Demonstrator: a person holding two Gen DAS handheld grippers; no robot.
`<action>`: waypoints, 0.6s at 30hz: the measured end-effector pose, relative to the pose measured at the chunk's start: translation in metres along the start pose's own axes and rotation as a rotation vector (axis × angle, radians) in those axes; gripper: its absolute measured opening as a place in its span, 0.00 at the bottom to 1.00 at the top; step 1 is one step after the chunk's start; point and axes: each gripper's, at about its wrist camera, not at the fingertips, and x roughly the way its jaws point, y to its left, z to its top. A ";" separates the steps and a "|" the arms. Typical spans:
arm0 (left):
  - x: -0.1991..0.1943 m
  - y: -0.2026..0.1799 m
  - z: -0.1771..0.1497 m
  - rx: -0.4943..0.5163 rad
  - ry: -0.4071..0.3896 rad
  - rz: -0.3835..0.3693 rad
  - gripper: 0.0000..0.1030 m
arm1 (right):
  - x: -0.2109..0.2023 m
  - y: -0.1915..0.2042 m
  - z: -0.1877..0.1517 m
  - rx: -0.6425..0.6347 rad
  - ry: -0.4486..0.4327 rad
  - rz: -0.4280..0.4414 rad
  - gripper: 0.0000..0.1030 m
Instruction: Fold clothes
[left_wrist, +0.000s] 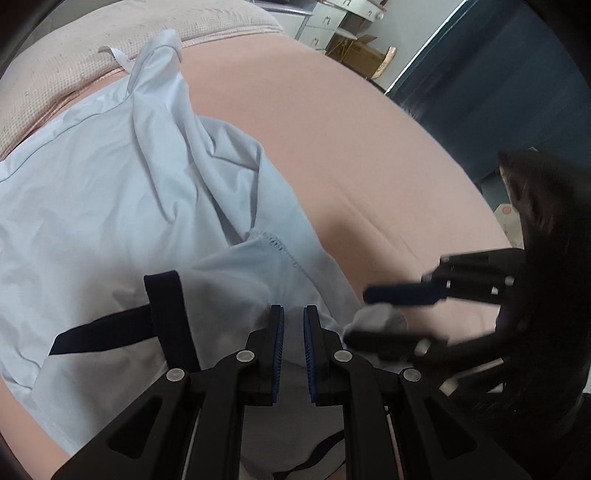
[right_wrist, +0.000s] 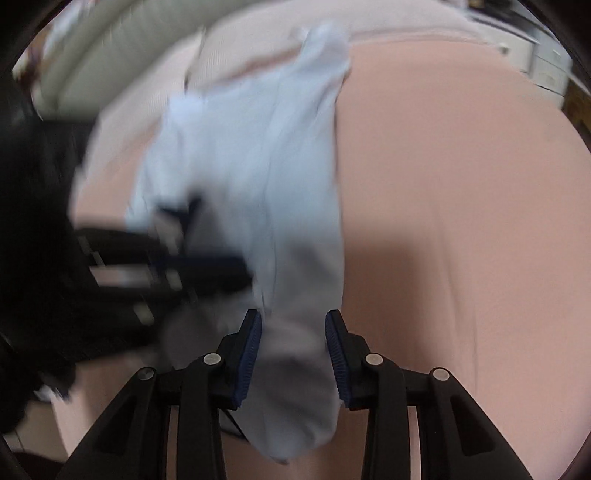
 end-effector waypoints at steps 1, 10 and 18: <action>0.000 0.001 0.000 0.000 0.005 0.004 0.09 | 0.006 0.003 -0.003 -0.021 0.037 -0.016 0.34; -0.002 0.007 -0.032 0.028 0.067 0.078 0.09 | 0.020 0.021 -0.019 -0.093 0.129 -0.070 0.35; -0.033 0.001 -0.057 0.133 0.005 0.113 0.10 | 0.016 0.035 -0.022 -0.175 0.119 -0.150 0.53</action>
